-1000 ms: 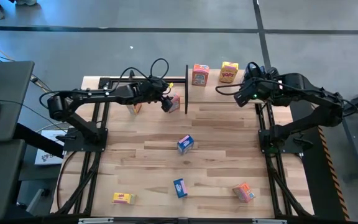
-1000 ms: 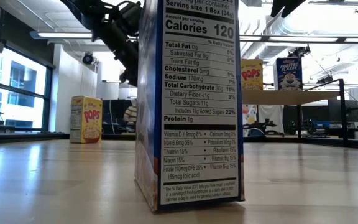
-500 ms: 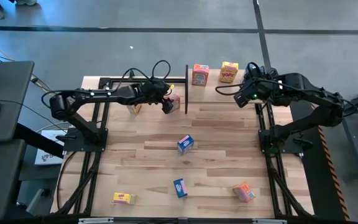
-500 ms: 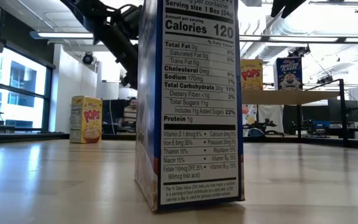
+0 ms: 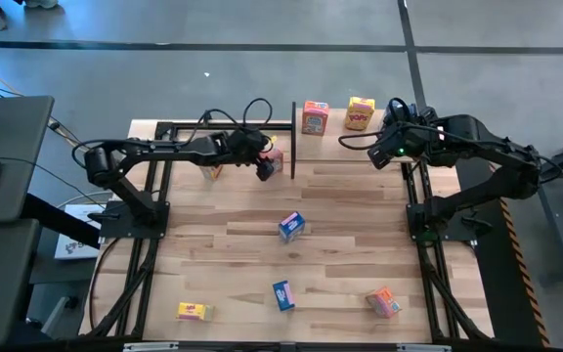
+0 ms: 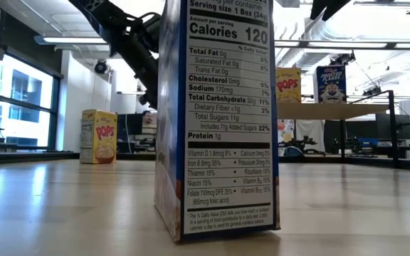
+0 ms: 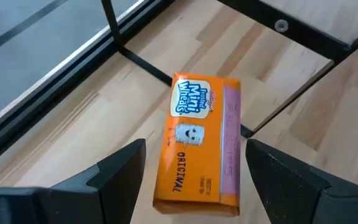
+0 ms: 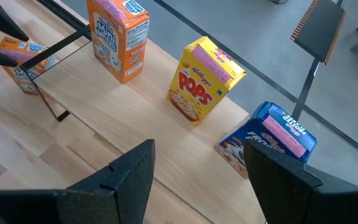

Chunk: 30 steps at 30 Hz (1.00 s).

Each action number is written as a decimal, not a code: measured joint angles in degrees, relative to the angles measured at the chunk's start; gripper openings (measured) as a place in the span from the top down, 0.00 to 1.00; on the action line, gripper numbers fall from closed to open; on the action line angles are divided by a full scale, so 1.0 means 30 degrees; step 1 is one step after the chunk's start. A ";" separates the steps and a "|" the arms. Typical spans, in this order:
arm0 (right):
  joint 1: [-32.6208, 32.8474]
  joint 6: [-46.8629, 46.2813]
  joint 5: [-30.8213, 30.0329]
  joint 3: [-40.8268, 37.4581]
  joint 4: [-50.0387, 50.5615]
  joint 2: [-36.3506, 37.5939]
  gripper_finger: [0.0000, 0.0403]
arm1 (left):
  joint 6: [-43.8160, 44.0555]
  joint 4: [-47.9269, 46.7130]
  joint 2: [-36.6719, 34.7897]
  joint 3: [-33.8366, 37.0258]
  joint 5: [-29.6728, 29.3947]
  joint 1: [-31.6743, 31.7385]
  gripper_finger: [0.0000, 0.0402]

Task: Stack cereal on shelf
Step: Put the top orange cereal box on the shelf aligned with the other orange cereal box

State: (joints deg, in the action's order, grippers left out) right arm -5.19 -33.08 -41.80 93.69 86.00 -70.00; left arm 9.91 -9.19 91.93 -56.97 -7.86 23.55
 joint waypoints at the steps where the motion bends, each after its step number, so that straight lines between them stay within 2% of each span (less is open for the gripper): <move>1: 0.0000 0.0004 0.0000 0.0002 0.0000 0.0000 0.41 | 0.0000 0.0028 0.0181 -0.0010 0.0010 0.0000 0.33; 12: 0.0000 0.0029 0.0000 0.0000 0.0000 0.0000 0.41 | -0.0509 0.0014 0.0695 0.0000 0.0057 0.0000 0.34; 23: 0.0000 0.0024 0.0000 0.0000 0.0000 0.0000 0.41 | -0.0863 0.0006 0.0695 0.0000 0.0968 0.0000 0.54; 30: -0.0004 0.0018 0.0022 0.0000 0.0000 0.0000 0.41 | -0.0882 -0.0001 0.0694 0.0000 0.1275 -0.0007 0.62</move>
State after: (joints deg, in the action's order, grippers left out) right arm -5.20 -33.03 -41.74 93.69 86.00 -70.00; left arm 7.27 -9.19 94.02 -56.97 -4.03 23.53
